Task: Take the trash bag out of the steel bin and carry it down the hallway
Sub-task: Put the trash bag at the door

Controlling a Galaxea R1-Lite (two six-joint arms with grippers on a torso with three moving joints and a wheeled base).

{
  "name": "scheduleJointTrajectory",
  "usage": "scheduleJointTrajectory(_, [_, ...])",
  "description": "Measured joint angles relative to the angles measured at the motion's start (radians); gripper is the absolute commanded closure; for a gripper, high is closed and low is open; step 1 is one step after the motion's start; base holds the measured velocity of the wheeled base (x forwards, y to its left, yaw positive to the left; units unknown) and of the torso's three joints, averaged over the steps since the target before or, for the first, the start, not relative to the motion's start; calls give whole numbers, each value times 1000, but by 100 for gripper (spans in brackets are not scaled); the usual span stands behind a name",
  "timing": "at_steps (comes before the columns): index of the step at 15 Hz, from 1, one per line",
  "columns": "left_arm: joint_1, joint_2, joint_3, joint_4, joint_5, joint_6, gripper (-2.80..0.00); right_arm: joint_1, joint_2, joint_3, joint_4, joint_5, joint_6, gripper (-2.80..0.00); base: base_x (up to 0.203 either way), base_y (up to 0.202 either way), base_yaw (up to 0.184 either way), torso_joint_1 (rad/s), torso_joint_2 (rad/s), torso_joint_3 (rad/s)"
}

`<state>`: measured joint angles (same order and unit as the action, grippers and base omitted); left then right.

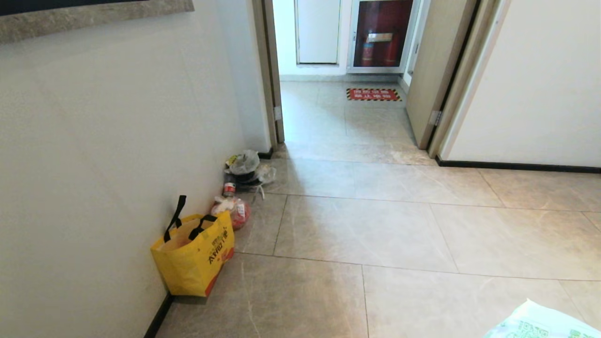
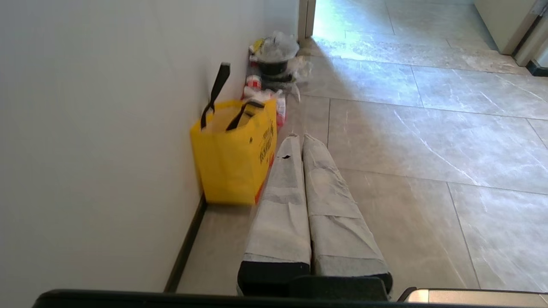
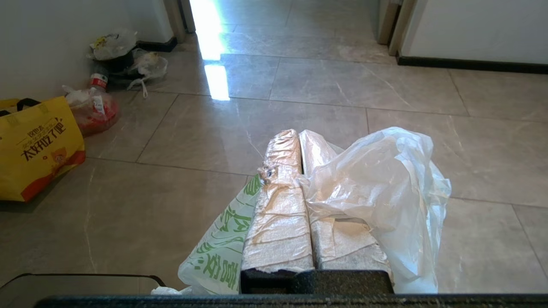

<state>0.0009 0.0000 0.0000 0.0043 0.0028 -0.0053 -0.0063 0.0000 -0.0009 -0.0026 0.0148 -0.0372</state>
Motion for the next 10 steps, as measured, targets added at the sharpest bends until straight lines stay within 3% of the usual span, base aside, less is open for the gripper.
scheduleJointTrajectory(10, [-1,0,0,1,0,1,0,-1,0,0,-1,0,-2,0,193,0,1,5,1,2])
